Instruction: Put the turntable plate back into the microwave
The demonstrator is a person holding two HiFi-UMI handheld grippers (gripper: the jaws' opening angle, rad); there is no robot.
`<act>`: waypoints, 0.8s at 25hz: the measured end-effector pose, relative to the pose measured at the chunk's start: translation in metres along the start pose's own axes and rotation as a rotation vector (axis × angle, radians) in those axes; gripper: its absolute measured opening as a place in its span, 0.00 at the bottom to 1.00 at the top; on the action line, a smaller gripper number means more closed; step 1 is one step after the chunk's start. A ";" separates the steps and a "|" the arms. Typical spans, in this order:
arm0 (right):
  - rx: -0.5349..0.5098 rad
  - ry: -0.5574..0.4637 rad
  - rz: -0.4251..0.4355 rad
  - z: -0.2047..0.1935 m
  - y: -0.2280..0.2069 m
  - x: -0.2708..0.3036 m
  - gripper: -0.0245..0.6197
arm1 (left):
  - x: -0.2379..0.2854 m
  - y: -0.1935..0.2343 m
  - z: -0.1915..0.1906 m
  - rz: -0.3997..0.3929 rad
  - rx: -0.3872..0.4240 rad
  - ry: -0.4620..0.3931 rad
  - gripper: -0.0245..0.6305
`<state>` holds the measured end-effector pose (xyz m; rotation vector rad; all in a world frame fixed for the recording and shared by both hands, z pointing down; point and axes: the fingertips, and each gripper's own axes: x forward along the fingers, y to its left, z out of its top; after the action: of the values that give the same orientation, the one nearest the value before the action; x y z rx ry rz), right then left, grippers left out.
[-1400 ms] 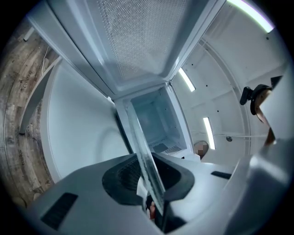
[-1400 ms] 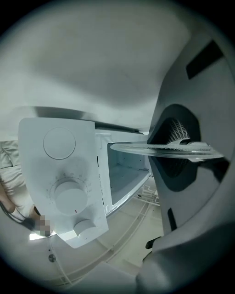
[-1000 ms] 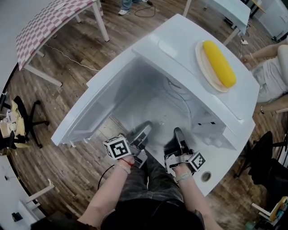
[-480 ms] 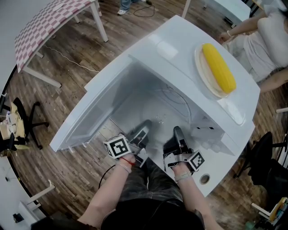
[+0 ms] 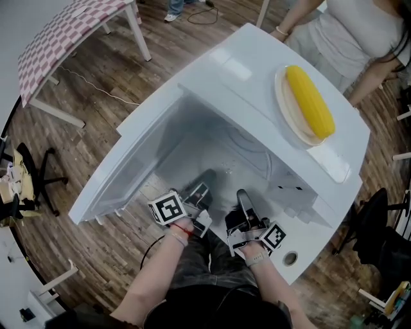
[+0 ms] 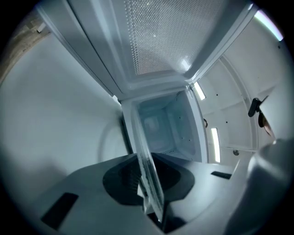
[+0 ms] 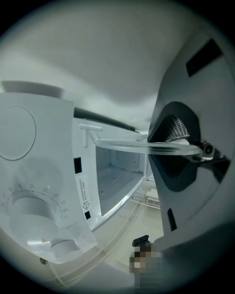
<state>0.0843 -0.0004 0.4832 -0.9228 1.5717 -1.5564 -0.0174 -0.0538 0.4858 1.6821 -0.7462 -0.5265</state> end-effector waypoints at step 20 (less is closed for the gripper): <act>0.061 0.061 0.011 -0.027 -0.001 0.008 0.10 | 0.015 0.010 0.011 0.063 -0.023 -0.013 0.11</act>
<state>0.0569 0.0053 0.4840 -0.8393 1.5598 -1.6290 -0.0169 -0.0735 0.4931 1.6302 -0.7975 -0.4999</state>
